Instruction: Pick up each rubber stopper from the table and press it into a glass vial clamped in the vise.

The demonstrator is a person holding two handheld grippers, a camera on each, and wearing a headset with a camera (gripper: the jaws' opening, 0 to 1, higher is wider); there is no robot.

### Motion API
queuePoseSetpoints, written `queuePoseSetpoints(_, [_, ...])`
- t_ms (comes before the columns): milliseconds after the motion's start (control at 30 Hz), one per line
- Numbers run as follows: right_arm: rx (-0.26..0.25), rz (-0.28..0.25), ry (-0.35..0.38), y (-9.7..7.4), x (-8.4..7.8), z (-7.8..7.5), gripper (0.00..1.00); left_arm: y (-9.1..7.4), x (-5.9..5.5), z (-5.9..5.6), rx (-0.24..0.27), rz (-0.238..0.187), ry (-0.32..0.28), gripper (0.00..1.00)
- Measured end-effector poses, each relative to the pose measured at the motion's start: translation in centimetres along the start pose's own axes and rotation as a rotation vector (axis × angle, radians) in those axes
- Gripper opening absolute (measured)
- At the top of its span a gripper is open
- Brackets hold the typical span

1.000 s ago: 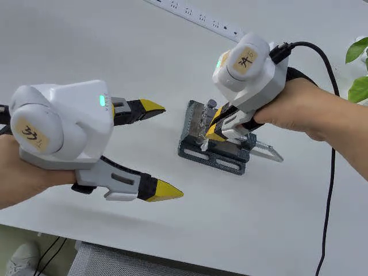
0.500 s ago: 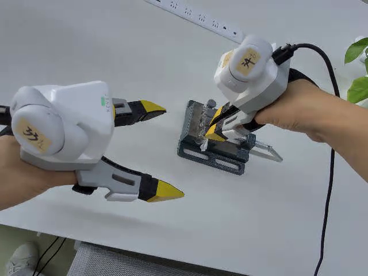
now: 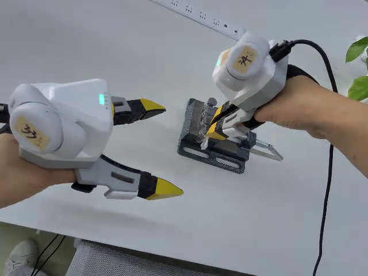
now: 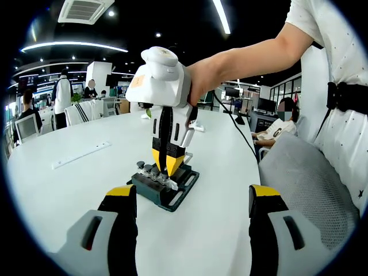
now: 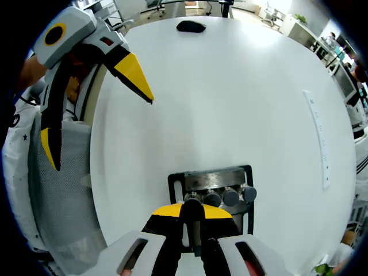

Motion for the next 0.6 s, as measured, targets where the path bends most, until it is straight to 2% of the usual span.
queuePoseSetpoints(433, [0.002, -0.003, 0.000, 0.03, 0.11, -0.19, 0.07, 0.06, 0.13, 0.01, 0.001, -0.006, 0.004, 0.78])
queuePoseSetpoints(600, [-0.006, 0.012, -0.017, 0.15, 0.35, -0.03, 0.07, -0.10, 0.13, 0.10, 0.007, -0.008, 0.002, 0.78])
Point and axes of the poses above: the centre of the closed fingertips' face, and the gripper's own axes: y roughly forward along the fingers, z roughly to its left, x roughly out of its top, the point moved 8 cm from there along -y, roughly backward along the fingers, and after that the axes turned 8 degrees about -x, right-handed, at the moved point
